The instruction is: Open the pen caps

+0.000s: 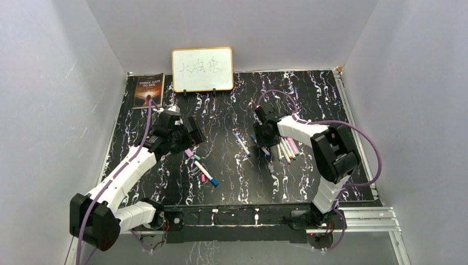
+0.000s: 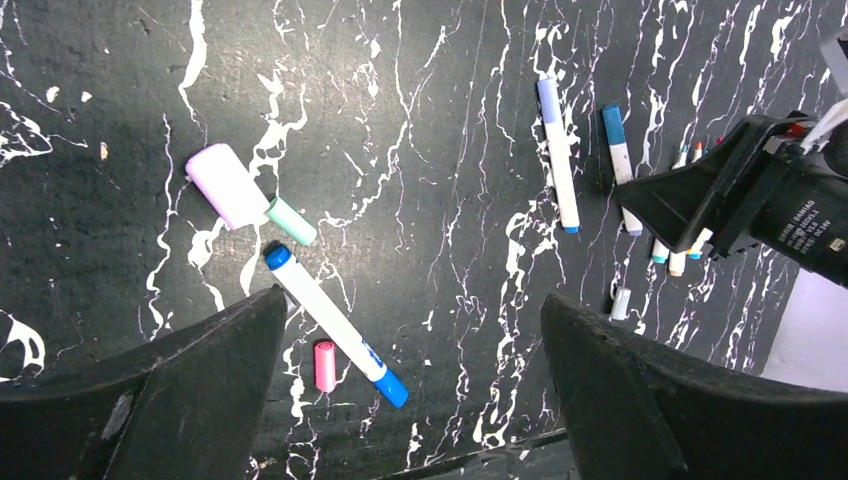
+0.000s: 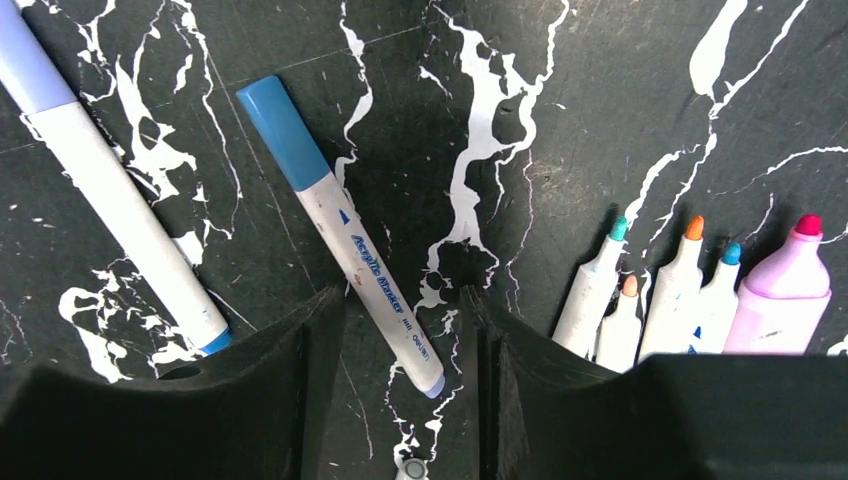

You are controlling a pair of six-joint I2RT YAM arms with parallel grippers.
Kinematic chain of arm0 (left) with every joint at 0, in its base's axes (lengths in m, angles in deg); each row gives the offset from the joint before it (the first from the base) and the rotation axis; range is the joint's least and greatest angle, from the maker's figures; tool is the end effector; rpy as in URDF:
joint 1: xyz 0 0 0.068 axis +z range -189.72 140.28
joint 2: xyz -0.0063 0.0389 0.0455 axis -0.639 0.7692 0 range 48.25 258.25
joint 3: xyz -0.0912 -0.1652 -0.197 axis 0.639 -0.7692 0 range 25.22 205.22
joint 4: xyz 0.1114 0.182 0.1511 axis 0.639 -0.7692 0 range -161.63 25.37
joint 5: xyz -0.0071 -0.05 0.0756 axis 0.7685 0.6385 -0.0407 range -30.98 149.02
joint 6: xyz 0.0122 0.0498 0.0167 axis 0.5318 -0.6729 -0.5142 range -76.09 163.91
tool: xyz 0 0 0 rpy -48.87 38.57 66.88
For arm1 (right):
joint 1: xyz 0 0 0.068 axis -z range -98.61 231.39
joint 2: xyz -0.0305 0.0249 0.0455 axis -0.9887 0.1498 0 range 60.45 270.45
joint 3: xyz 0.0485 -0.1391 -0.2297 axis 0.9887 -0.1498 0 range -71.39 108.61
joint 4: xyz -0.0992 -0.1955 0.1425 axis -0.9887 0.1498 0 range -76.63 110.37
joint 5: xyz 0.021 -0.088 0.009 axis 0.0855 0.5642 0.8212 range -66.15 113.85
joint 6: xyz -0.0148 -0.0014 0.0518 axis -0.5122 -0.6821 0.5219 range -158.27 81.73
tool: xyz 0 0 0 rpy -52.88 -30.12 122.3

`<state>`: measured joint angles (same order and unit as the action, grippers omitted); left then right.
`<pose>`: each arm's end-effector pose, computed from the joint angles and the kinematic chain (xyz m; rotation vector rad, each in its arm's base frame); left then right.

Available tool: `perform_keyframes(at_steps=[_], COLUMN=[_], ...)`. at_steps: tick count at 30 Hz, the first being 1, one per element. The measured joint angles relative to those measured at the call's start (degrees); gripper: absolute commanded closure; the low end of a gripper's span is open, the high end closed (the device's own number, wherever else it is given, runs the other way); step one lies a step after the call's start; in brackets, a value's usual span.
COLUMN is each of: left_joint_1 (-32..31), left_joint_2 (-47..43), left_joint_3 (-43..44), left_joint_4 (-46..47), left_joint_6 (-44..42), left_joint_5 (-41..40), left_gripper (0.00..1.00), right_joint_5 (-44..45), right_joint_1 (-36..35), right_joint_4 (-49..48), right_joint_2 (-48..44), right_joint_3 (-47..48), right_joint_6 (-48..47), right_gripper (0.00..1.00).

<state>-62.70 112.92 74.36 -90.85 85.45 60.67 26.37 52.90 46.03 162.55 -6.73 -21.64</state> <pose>0.2214 -0.0950 0.2713 -0.3681 2.3481 -0.5972 0.3029 0.1625 0.1674 -0.2784 2.7874 0.1313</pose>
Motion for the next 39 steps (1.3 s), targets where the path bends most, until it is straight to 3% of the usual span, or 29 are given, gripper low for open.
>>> perform_keyframes(at_steps=[3,12,21,31,39], left_joint_1=[0.0,0.0,0.0,-0.87,-11.39], left_joint_2=[0.0,0.0,-1.77,-3.39,-3.45], left_joint_3=[-0.17,-0.22,-0.22,-4.39,-10.1], left_joint_4=[0.22,0.92,3.02,13.86,23.5], left_joint_6=[0.17,0.87,2.45,9.84,18.58], left_joint_5=[0.94,4.55,8.9,15.54,13.03], left_gripper=[0.01,0.02,0.02,0.02,0.01], right_joint_5=[0.74,5.09,0.22,-14.36,-19.82], right_joint_1=[-0.52,-4.09,-4.15,-5.42,-12.85], right_joint_4=[0.07,-0.13,0.5,-2.36,-6.1], right_joint_2=[0.31,1.51,-0.04,-20.41,-27.8], right_joint_3=[0.0,0.96,1.2,-0.15,-7.72], right_joint_6=[-0.02,-0.26,0.0,5.95,13.7], right_gripper=[0.61,0.99,1.0,1.0,1.0])
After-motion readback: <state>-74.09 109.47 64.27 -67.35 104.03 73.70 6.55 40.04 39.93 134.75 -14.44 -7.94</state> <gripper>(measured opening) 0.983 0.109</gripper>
